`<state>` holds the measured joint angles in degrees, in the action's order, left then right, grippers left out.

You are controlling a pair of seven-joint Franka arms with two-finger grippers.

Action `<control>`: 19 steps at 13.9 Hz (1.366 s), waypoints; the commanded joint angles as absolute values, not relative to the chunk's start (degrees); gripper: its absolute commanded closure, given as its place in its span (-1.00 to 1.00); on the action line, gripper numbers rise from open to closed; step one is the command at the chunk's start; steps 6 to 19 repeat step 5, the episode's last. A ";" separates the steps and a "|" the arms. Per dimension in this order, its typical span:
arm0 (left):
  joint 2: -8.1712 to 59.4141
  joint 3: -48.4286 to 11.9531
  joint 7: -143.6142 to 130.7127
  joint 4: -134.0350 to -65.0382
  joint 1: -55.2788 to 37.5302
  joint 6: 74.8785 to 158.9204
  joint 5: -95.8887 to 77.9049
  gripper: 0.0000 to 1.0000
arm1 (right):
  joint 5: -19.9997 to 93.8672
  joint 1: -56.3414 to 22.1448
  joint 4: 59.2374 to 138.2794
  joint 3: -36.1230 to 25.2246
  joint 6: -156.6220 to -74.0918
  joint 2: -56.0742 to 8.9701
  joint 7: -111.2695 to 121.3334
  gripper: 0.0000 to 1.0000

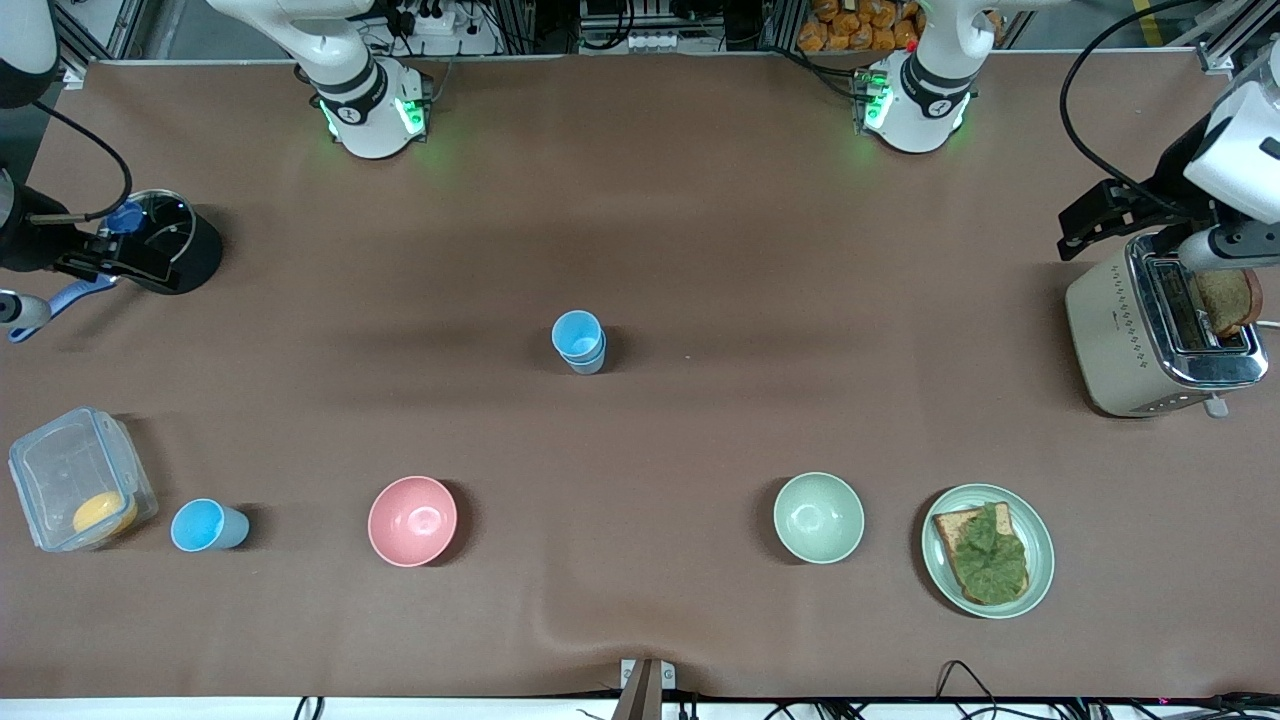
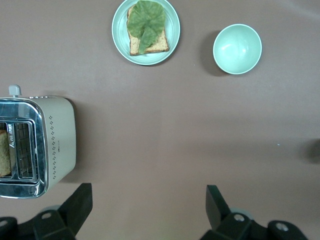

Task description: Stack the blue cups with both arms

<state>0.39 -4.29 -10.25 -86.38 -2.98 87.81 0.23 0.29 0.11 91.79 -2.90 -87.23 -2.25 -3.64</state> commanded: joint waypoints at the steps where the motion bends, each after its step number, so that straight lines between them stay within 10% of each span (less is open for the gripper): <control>1: 0.88 -4.66 -9.84 -86.31 -1.76 88.86 -0.26 -1.00 | -0.35 0.70 92.37 -2.55 -87.01 -1.58 -2.99 -1.00; 19: 0.97 -4.75 -9.84 -86.13 -2.11 88.86 2.90 -1.00 | -0.35 0.70 92.37 -2.55 -86.92 -1.58 -2.99 -1.00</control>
